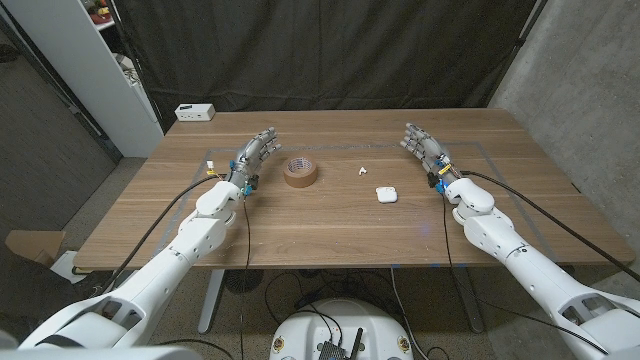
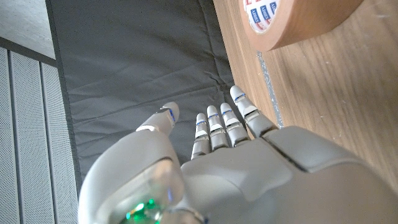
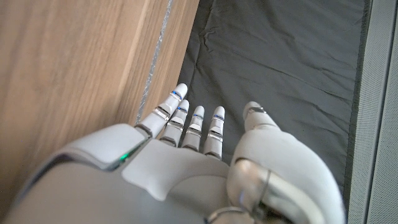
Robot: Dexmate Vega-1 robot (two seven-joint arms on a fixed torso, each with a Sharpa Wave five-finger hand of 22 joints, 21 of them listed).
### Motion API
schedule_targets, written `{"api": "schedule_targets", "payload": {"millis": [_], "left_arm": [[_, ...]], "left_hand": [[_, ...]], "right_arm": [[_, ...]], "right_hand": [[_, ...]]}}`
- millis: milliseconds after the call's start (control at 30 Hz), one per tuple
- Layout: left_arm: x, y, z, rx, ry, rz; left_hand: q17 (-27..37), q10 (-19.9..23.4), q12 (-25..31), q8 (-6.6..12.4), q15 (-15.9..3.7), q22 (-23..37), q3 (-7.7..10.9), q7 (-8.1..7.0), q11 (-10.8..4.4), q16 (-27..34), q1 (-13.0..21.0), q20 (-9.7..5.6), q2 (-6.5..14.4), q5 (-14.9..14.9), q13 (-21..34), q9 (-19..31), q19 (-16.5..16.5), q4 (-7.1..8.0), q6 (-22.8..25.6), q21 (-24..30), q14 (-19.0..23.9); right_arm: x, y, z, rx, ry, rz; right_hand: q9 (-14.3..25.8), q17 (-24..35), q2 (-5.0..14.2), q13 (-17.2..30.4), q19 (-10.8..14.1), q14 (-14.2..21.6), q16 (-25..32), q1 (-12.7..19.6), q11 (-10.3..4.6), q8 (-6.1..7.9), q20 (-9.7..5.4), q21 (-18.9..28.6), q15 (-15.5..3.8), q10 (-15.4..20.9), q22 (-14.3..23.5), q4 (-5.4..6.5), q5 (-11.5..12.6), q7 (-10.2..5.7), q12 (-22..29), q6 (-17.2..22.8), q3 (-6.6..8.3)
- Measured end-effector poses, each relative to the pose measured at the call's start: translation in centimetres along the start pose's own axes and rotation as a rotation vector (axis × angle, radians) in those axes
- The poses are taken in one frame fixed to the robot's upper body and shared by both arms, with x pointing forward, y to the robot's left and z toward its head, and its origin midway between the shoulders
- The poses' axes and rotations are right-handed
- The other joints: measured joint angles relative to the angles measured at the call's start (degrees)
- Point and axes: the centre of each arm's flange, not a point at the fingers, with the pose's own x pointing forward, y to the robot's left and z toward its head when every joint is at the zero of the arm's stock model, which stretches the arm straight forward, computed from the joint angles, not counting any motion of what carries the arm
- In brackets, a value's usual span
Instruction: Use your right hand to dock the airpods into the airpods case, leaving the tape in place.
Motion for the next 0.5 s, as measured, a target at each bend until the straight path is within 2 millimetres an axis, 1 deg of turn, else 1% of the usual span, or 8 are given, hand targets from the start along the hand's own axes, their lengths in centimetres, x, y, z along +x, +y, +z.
{"api": "schedule_targets", "payload": {"millis": [100,167,200,267,333,367,400,500], "left_arm": [[0.0,0.0,0.0,-0.001,0.002,0.006],[0.0,0.0,0.0,-0.001,0.003,0.009],[0.0,0.0,0.0,-0.001,0.003,0.010],[-0.3,-0.3,-0.1,-0.009,0.001,0.011],[-0.2,-0.3,0.1,-0.011,-0.003,0.013],[-0.2,-0.3,0.1,-0.011,-0.003,0.015],[-0.5,-0.4,0.2,-0.014,-0.006,0.014],[-0.8,-0.4,0.2,-0.013,-0.008,0.017]], "left_hand": [[0.00,0.34,0.00,0.00,0.00,0.00,0.00,-0.72,-0.26,0.00,0.00,0.80,0.00,0.00,0.00,0.20,-0.91,0.00,1.11,-0.34,0.00],[-0.08,0.35,0.00,0.41,0.00,0.00,0.00,-1.20,-0.27,0.00,0.00,0.71,0.00,0.00,0.00,0.26,-1.36,0.00,1.60,-0.56,0.00],[-0.13,0.35,0.00,0.44,0.00,0.00,0.00,-1.28,-0.27,0.00,0.00,0.76,0.00,0.00,0.00,0.26,-1.41,0.00,1.67,-0.56,0.00],[-0.17,0.35,0.00,0.44,0.00,0.00,0.00,-1.82,-0.26,-0.01,0.00,1.02,0.00,0.00,0.00,0.26,-1.67,0.00,2.22,-0.75,-0.01],[-0.17,0.35,0.00,0.44,0.00,0.00,0.00,-1.92,-0.26,-0.01,0.00,1.02,0.00,0.00,-0.01,0.26,-1.67,0.00,2.74,-1.00,-0.01],[-0.16,0.55,0.00,0.44,0.00,0.00,0.00,-1.83,-0.06,-0.01,0.00,1.02,0.00,0.00,0.00,0.26,-1.67,0.00,2.84,-1.00,-0.01],[-0.16,0.60,0.00,0.44,0.00,0.00,0.00,-1.83,-0.02,-0.01,0.00,1.14,0.00,0.00,-0.01,0.26,-1.80,0.00,2.84,-1.01,-0.01],[-0.17,0.73,0.00,0.80,0.00,0.00,0.00,-2.12,-0.14,-0.01,-0.01,1.33,0.00,0.00,-0.01,0.26,-1.98,0.00,3.13,-1.01,-0.01]], "right_arm": [[0.0,-0.2,0.4,-0.023,0.002,0.015],[0.0,-0.2,1.2,-0.041,-0.009,0.030],[0.0,-0.2,1.8,-0.051,-0.016,0.039],[0.1,-0.1,1.8,-0.109,0.027,0.053],[0.4,0.8,3.8,-0.163,-0.004,0.100],[0.4,0.9,4.2,-0.170,-0.011,0.109],[0.6,0.9,3.7,-0.240,0.068,0.101],[0.9,1.7,4.0,-0.378,0.148,0.134]], "right_hand": [[0.00,-0.63,-0.47,-0.62,0.61,0.61,0.00,1.70,0.58,0.47,0.01,-0.67,0.00,0.76,0.23,-1.50,0.00,-0.07,0.00,2.28,0.59],[0.00,-0.80,-0.94,-0.88,0.74,0.61,0.00,2.61,0.84,0.65,0.13,-1.00,0.00,1.03,0.27,-2.45,0.02,-0.48,0.00,3.50,0.66],[0.00,-0.80,-1.29,-0.96,0.79,0.61,0.00,2.96,1.04,0.65,0.47,-1.41,0.00,1.11,0.27,-2.76,0.36,-0.77,0.00,3.94,0.78],[0.00,-1.01,-1.67,-1.23,-0.09,0.52,-0.12,4.28,1.51,0.85,1.53,-2.40,-0.02,0.74,0.26,-3.59,0.44,-1.30,0.00,5.09,0.68],[0.05,-0.92,-2.26,-1.52,-0.62,-0.74,-0.50,5.57,1.89,0.86,2.68,-3.65,0.07,0.36,0.26,-3.75,0.44,-2.90,0.00,6.69,0.54],[0.20,-0.90,-2.56,-1.65,-0.87,-1.41,-0.50,6.20,1.92,0.86,2.92,-4.22,0.08,0.03,0.26,-3.84,0.44,-3.74,0.00,7.47,0.45],[0.26,-0.90,-3.04,-1.72,-1.15,-2.01,-0.62,6.68,1.85,0.86,3.19,-4.74,0.07,-0.55,0.26,-4.02,0.44,-4.57,0.00,7.90,0.27],[0.26,-1.02,-3.79,-1.98,-1.86,-3.84,-1.17,8.51,1.47,0.86,3.90,-5.98,0.10,-1.50,0.26,-4.29,0.44,-5.54,0.00,8.91,0.46]]}}
